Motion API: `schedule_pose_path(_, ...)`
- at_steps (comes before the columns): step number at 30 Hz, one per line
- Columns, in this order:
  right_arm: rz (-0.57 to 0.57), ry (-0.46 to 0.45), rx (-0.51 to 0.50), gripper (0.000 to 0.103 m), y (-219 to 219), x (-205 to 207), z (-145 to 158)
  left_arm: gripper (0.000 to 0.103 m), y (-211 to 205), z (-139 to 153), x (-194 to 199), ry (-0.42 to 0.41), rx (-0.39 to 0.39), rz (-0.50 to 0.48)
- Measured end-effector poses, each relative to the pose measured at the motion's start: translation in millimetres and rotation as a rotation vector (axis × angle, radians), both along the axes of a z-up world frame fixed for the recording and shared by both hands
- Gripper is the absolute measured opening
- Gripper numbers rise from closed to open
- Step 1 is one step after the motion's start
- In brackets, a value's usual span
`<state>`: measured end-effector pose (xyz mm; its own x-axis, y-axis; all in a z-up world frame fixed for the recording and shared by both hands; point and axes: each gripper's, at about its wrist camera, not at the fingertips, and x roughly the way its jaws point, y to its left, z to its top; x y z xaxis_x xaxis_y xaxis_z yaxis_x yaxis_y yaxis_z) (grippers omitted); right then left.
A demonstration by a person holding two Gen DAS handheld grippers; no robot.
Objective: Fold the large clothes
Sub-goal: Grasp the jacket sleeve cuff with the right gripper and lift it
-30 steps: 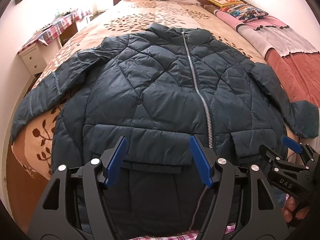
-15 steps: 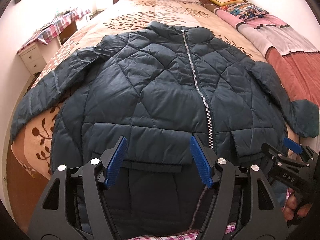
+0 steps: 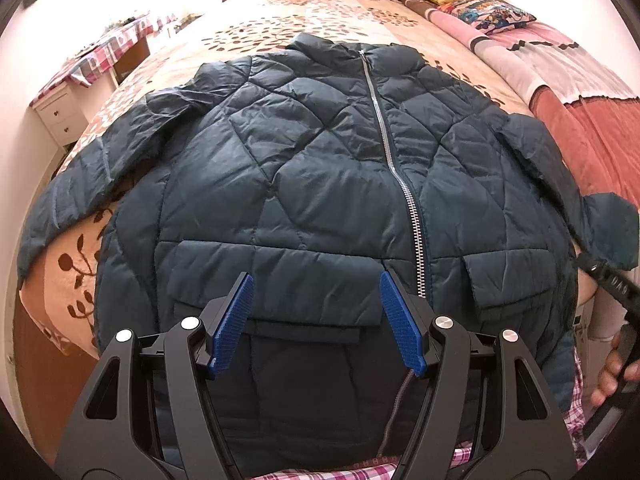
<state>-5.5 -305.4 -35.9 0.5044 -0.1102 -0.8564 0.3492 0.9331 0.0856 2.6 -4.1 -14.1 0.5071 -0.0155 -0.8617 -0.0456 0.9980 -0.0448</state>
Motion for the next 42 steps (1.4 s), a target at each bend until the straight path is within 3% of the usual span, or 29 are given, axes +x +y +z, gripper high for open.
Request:
schedule_pose_path(4, -0.154, -0.014, 0.038, 0.069, -50, -9, 1, 0.066, -2, -2, 1, 0.008, 0.003, -0.003)
schedule_pose_path(10, -0.365, -0.041, 0.112, 0.069, -116, -24, 1, 0.065, -2, -4, 2, 0.014, 0.006, 0.000)
schedule_pose_path(15, -0.474, -0.053, 0.166, 0.069, -149, -32, -2, 0.065, -2, -5, 3, 0.018, 0.008, 0.002)
schedule_pose_path(19, -0.523, -0.070, 0.184, 0.062, -167, -31, -4, 0.065, -1, -6, 4, 0.019, 0.006, 0.005)
schedule_pose_path(24, -0.543, -0.097, 0.162, 0.046, -181, -26, -5, 0.065, 1, -7, 4, 0.021, 0.004, 0.011)
schedule_pose_path(29, -0.556, -0.142, 0.177, 0.015, -190, -29, -1, 0.065, 3, -7, 5, 0.022, -0.002, 0.015)
schedule_pose_path(36, -0.438, -0.267, 0.088, 0.008, -169, -15, 45, 0.065, 14, -5, 4, 0.012, -0.030, 0.041)
schedule_pose_path(42, -0.193, -0.432, 0.016, 0.008, -110, 33, 116, 0.065, 30, 1, 1, -0.016, -0.064, 0.079)
